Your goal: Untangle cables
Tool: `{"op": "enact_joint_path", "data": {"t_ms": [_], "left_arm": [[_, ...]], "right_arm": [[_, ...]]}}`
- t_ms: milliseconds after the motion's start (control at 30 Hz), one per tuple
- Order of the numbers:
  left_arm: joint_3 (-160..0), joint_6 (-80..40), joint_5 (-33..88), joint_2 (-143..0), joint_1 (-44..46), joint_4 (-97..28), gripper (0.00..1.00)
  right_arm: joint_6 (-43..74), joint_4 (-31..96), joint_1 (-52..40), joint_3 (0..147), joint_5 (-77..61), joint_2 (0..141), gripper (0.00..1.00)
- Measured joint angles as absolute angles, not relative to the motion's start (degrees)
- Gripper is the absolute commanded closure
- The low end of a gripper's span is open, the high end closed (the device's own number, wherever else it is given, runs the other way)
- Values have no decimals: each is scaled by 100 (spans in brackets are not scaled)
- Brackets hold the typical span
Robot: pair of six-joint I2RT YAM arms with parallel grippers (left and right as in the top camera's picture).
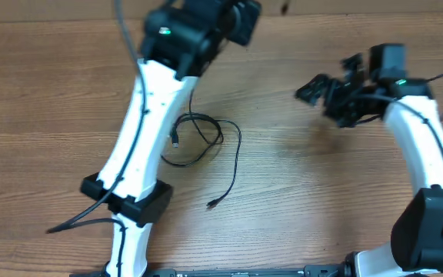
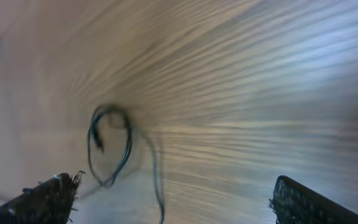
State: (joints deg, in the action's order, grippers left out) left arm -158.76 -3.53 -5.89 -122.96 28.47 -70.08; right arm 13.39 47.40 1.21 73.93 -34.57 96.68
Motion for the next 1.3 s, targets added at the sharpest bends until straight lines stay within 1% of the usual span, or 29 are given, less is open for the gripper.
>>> {"op": "enact_joint_path", "data": {"t_ms": [167, 367, 433, 567, 700, 900, 1233, 1300], "left_arm": [[-15898, -873, -648, -12215, 2436, -6980, 96], [-15898, -1267, -642, -12215, 2086, -7205, 96], [-15898, -1347, -628, -12215, 2038, -7262, 96], [-15898, -1511, -615, -12215, 1933, -7380, 96], [-15898, -1619, -489, -12215, 1861, -7419, 96], [-15898, -1658, -301, -12215, 1848, -7524, 96], [-15898, -1660, -233, -12215, 1848, -7520, 96], [-15898, -1660, -233, -12215, 1848, -7520, 96]], "right_arm": [[961, 3437, -810, 6466, -4178, 9668, 0], [370, 1778, -1981, 5813, -4303, 9668, 0], [200, 1402, -2349, 5699, -4110, 9668, 0], [-27, 760, -3081, 5623, -3111, 9668, 0], [-115, 237, -3494, 5610, -2351, 9697, 0], [-145, 172, -3887, 5610, -1935, 9939, 0], [-145, 211, -3946, 5588, -1905, 9990, 0], [-148, 165, -3946, 5588, -1905, 10029, 11]]}}
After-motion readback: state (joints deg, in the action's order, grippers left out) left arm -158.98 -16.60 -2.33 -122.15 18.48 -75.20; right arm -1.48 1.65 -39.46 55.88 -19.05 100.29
